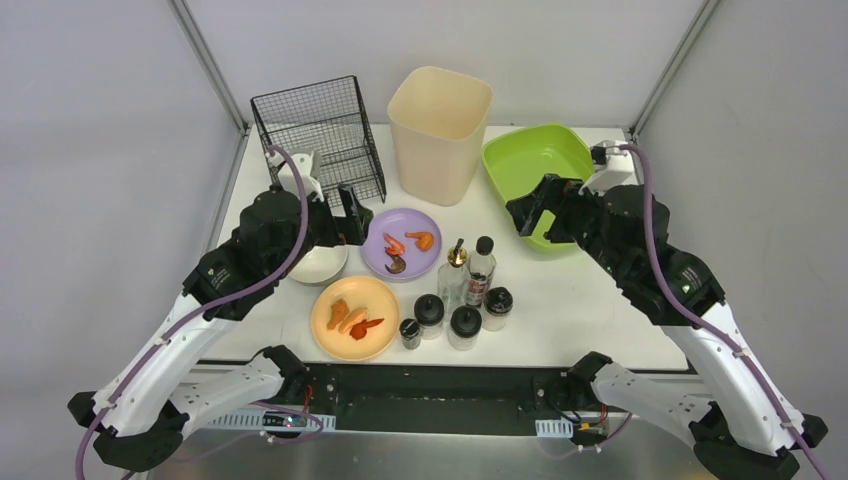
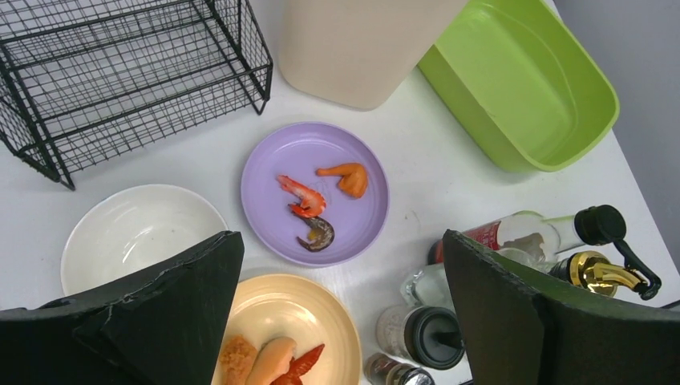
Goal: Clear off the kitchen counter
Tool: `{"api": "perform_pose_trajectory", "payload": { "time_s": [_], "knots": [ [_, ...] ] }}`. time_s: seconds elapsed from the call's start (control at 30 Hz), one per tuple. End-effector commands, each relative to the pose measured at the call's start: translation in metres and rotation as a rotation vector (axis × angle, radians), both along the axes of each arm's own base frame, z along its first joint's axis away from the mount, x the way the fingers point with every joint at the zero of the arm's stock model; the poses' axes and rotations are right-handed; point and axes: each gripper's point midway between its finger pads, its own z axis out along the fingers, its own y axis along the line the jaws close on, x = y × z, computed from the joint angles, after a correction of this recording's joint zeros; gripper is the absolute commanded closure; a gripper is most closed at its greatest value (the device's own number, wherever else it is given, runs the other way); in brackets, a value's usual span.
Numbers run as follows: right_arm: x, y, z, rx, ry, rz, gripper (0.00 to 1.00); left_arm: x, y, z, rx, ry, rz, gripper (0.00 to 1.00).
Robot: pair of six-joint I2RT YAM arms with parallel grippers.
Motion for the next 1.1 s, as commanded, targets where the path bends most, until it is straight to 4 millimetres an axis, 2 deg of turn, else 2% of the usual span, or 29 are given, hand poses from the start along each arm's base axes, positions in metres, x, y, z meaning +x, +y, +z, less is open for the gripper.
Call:
{"api": "perform_pose_trajectory", "payload": {
  "time_s": [0.0, 0.17, 0.33, 0.43, 0.6, 0.77, 0.9, 1.07],
  "knots": [
    [-0.008, 0.007, 0.001, -0.001, -0.011, 0.071, 0.01, -0.001, 0.008, 0.001, -0.025, 0.006, 0.050, 0.01],
    [-0.020, 0.022, -0.022, -0.031, 0.061, 0.181, 0.01, -0.002, 0.011, -0.011, -0.023, 0.033, 0.074, 0.00],
    [-0.018, 0.028, -0.043, -0.050, 0.096, 0.191, 0.01, 0.016, 0.021, -0.027, 0.033, 0.064, 0.199, 0.00],
    [-0.019, 0.033, -0.049, -0.028, 0.096, 0.202, 0.01, 0.034, 0.026, -0.039, 0.076, 0.096, 0.285, 0.01],
    [-0.020, 0.032, -0.060, -0.041, 0.103, 0.194, 0.01, 0.065, 0.042, -0.049, 0.021, 0.168, 0.410, 0.00],
    [-0.029, 0.031, -0.057, -0.030, 0.102, 0.209, 0.01, 0.103, 0.066, -0.050, -0.012, 0.180, 0.551, 0.00],
    [-0.036, 0.028, -0.052, -0.006, 0.091, 0.213, 0.01, 0.134, 0.079, -0.051, -0.033, 0.196, 0.616, 0.06],
    [-0.049, 0.023, -0.049, 0.009, 0.091, 0.238, 0.03, 0.164, 0.117, -0.064, -0.078, 0.246, 0.726, 0.13]
  ]
}}
